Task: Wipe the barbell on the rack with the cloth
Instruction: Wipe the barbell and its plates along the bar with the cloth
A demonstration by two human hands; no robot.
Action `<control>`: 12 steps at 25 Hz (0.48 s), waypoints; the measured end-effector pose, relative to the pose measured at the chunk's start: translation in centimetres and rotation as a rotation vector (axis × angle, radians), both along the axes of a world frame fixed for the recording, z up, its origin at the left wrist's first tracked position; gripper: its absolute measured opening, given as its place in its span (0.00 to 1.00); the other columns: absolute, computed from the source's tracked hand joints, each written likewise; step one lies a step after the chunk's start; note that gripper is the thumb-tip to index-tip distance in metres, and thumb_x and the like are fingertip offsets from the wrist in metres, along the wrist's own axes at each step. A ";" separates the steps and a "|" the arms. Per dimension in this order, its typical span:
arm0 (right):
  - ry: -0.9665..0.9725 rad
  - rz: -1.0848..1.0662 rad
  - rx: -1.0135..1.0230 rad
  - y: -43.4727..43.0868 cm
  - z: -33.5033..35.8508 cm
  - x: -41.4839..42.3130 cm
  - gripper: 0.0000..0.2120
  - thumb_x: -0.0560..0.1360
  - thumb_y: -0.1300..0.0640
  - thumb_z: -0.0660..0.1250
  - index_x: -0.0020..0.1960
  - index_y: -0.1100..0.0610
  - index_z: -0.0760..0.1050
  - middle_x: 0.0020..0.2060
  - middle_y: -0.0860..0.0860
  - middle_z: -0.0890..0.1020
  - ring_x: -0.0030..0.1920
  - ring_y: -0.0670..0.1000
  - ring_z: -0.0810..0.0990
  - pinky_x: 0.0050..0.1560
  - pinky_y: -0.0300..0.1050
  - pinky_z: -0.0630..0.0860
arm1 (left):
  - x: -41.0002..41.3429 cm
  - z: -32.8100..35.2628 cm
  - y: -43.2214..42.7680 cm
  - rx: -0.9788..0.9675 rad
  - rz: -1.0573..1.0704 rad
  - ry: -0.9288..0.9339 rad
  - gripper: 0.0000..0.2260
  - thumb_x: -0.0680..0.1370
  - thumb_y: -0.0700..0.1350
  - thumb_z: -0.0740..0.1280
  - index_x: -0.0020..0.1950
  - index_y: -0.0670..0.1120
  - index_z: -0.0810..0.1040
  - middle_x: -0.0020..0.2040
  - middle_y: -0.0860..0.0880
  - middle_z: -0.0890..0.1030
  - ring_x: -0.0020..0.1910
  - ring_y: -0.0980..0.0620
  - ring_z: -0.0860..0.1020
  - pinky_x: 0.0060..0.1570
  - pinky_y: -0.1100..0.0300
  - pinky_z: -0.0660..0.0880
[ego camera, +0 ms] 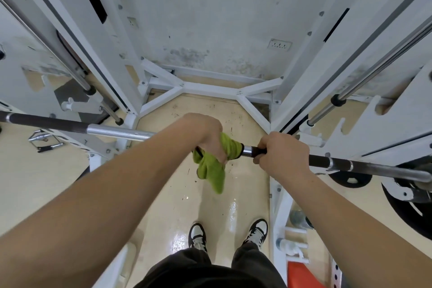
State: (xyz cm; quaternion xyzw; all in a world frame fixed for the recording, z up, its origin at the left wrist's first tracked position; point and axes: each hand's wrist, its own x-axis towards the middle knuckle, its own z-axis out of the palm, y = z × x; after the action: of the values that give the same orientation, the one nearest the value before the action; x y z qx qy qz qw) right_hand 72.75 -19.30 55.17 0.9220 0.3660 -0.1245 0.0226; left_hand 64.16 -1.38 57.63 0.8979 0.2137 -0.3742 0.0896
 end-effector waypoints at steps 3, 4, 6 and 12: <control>-0.015 -0.004 -0.025 0.2 0.0 -0.2 0.03 0.73 0.50 0.72 0.46 0.46 0.83 0.36 0.46 0.79 0.40 0.50 0.79 0.33 0.41 0.67 | 1.2 -2.3 -5.0 0.174 -0.141 -0.180 0.14 0.74 0.49 0.71 0.58 0.50 0.76 0.47 0.50 0.78 0.41 0.49 0.77 0.40 0.56 0.70; -0.028 -0.003 -0.034 0.2 0.0 -0.3 0.03 0.72 0.51 0.71 0.45 0.47 0.83 0.35 0.46 0.79 0.39 0.50 0.79 0.32 0.40 0.65 | 1.0 -3.4 -6.3 0.186 -0.131 -0.247 0.16 0.74 0.45 0.71 0.61 0.49 0.75 0.50 0.49 0.78 0.44 0.47 0.77 0.44 0.53 0.70; -0.052 0.002 -0.066 0.6 0.0 -0.6 0.02 0.72 0.54 0.69 0.43 0.48 0.81 0.34 0.47 0.78 0.38 0.50 0.79 0.30 0.39 0.65 | -0.9 -4.4 -6.6 0.229 -0.127 -0.394 0.21 0.72 0.43 0.73 0.64 0.49 0.72 0.55 0.47 0.76 0.51 0.44 0.77 0.50 0.50 0.70; 0.020 0.120 -0.091 3.6 0.9 -1.7 0.11 0.74 0.45 0.70 0.50 0.51 0.79 0.43 0.46 0.80 0.42 0.49 0.80 0.38 0.43 0.73 | -12.0 -5.1 4.6 0.429 0.096 -0.441 0.19 0.72 0.52 0.75 0.59 0.54 0.73 0.49 0.52 0.76 0.47 0.47 0.77 0.49 0.52 0.73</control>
State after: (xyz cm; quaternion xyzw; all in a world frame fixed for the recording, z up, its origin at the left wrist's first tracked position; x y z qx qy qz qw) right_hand 71.01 -15.67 56.03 0.8951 0.4146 -0.1488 0.0683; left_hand 52.20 3.20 52.53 0.9448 0.3054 -0.1118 -0.0403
